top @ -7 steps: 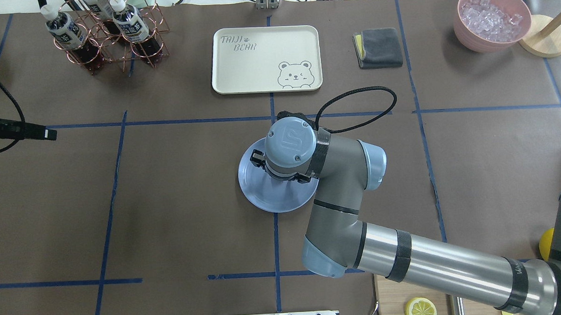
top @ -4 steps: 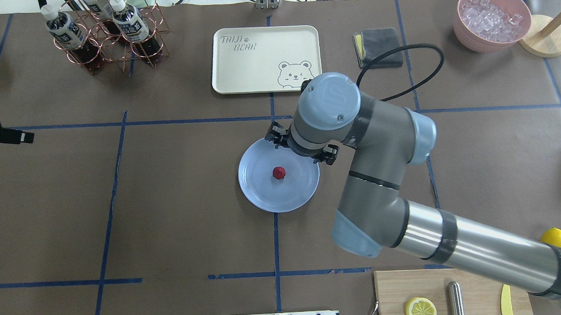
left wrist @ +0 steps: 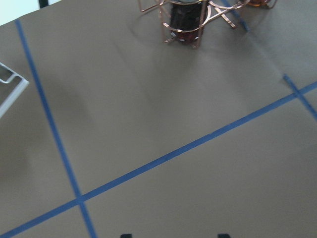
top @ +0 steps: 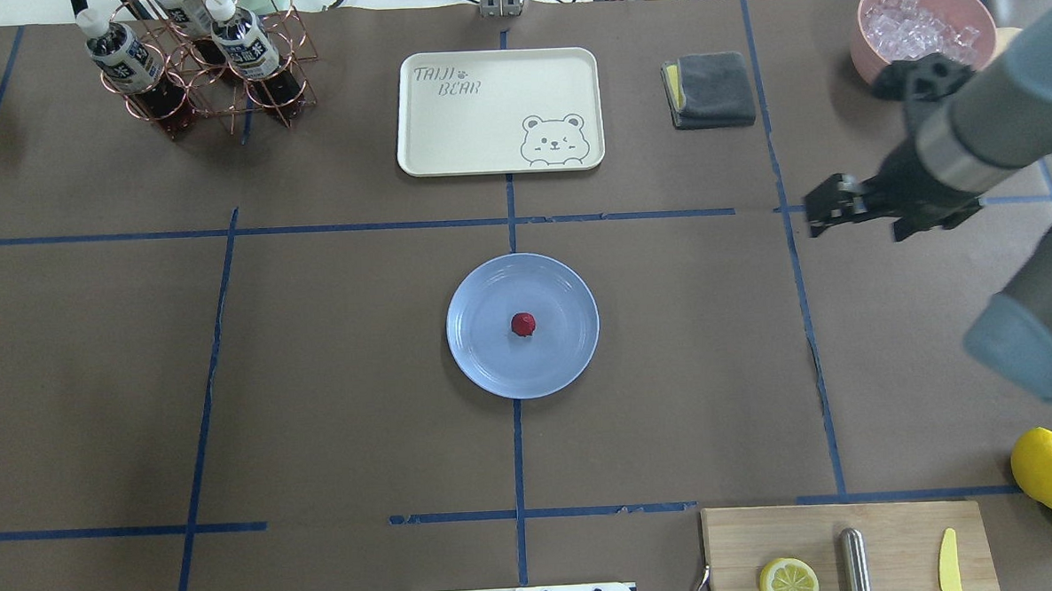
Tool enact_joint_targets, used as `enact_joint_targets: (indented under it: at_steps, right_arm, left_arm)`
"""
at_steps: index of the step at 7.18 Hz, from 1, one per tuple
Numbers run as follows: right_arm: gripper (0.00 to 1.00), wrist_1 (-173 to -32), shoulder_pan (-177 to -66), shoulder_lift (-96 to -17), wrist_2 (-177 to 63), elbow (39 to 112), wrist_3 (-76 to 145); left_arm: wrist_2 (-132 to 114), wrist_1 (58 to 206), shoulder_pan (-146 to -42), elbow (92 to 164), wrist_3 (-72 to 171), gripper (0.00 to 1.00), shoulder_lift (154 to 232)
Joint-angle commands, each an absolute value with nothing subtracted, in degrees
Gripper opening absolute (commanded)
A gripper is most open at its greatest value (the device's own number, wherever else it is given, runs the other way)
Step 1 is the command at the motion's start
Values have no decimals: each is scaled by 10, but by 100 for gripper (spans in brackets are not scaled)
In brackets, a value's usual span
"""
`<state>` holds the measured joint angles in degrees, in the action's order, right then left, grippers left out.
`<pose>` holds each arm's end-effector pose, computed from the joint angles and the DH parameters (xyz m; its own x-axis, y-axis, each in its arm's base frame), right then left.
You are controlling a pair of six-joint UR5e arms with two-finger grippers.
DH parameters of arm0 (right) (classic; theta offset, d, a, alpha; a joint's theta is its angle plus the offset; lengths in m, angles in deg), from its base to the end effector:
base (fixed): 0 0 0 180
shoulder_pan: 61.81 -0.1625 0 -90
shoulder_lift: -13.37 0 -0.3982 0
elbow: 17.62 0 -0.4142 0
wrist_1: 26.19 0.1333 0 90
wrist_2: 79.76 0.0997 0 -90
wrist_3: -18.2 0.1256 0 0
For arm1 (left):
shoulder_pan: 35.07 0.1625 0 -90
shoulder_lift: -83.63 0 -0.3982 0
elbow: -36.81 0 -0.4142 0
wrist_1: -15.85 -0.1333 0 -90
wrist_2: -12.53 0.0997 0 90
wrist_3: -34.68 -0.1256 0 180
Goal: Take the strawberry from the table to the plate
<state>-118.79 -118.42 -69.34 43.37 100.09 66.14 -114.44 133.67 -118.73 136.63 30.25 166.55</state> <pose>-0.2379 -0.4784 0.3553 0.7054 0.0509 0.7070 -0.0882 0.9960 0.0163 -0.0020 -0.5048 0.5736 0.7507 0.4571 -0.4770 -0.1535 0.8230 0.5469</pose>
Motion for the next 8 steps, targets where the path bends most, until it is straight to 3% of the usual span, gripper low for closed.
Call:
enact_joint_targets:
  at_steps: [1,2,3,4,8]
  right_arm:
    - [100,-1193,-1366,-807,510,977,365]
    - [100,-1193,-1422,-829,515,944,256]
    - [100,-1189,-1457,-846,523,906,175]
    - [100,-1191,-1483,-846,545,878,122]
    - [100,-1191,-1485,-843,593,879,171]
  left_arm:
    - [-1149,1158,-1280,1358,158,67,1711]
    - [-1190,1102,-1292,1362,157,72,1707]
    - [-1221,1089,-1293,1366,157,92,1698]
    - [-1235,1090,-1293,1367,163,100,1684]
    - [-1236,1091,-1292,1364,245,100,1654]
